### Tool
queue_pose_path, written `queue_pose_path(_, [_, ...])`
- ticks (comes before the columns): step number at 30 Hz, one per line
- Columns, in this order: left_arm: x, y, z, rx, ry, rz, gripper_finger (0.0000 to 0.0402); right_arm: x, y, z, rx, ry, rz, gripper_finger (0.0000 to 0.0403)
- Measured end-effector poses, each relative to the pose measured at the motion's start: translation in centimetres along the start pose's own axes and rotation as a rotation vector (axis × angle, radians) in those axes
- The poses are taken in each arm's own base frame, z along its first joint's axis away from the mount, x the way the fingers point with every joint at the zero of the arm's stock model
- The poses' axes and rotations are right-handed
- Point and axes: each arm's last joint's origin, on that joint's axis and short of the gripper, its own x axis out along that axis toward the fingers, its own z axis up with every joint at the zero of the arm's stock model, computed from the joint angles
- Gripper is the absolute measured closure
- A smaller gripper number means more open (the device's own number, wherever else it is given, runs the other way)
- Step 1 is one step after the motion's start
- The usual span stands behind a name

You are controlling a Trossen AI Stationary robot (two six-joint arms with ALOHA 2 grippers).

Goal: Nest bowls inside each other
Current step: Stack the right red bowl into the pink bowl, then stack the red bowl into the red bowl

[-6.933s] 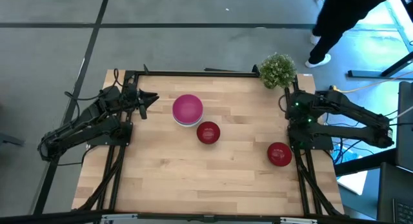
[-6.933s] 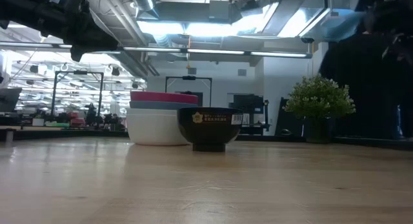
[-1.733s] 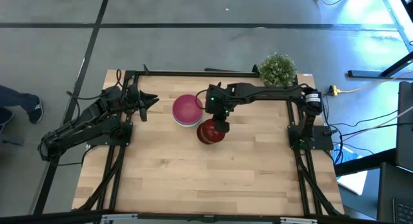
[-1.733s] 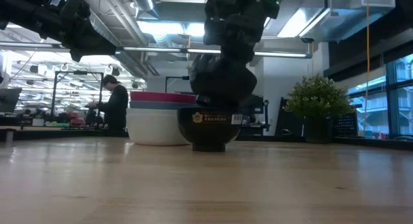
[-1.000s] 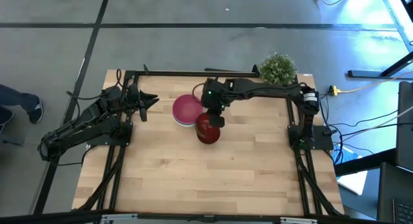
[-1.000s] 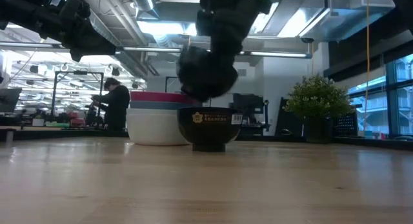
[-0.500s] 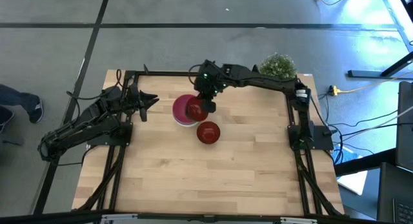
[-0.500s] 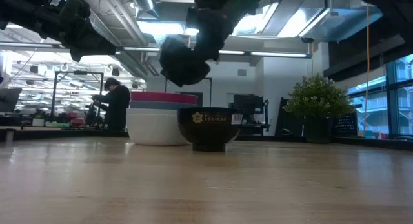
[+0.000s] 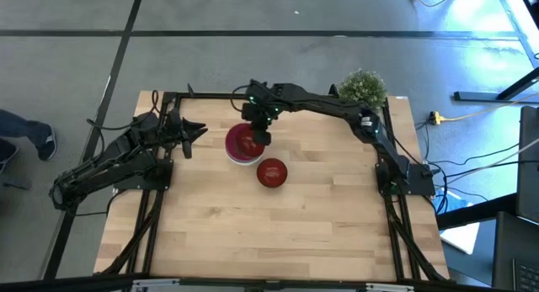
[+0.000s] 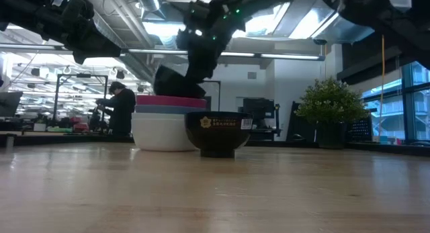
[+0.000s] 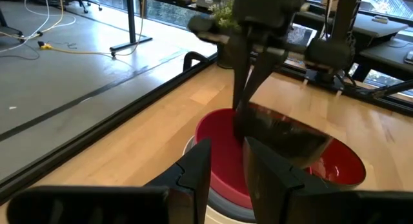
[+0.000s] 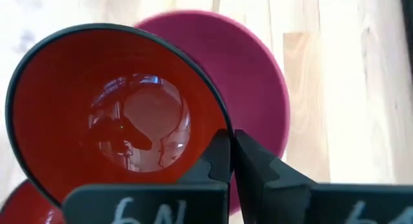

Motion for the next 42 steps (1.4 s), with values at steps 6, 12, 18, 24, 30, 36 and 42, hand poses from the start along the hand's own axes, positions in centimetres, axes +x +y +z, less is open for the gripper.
queue_pose_path(6, [0.0,0.0,0.0,0.017,0.003,0.001,0.0317,1.0,-0.8,-0.6,0.017,0.046,-0.001,0.0396])
queue_pose_path(12, [0.0,0.0,-0.1,0.024,0.014,0.002,0.0317,1.0,-0.8,-0.2,0.011,0.006,0.002,0.0349])
queue_pose_path(18, [0.0,0.0,-0.2,0.023,0.016,0.002,0.0317,1.0,-0.7,-0.2,0.012,0.012,0.007,0.0300])
queue_pose_path(24, [0.0,0.0,-0.2,0.023,0.016,0.002,0.0317,0.6,-0.4,0.3,-0.003,-0.024,0.009,0.0285])
queue_pose_path(30, [0.0,0.0,-0.2,0.023,0.020,0.003,0.0317,-3.2,0.1,2.3,-0.033,-0.151,0.060,0.0289])
queue_pose_path(36, [0.0,0.0,-0.2,0.023,0.021,0.003,0.0317,-7.7,0.6,3.0,-0.051,-0.237,0.075,0.0299])
queue_pose_path(42, [0.0,0.0,-0.2,0.023,0.022,-0.004,0.0317,-11.4,0.3,1.4,0.006,-0.156,0.103,0.0300])
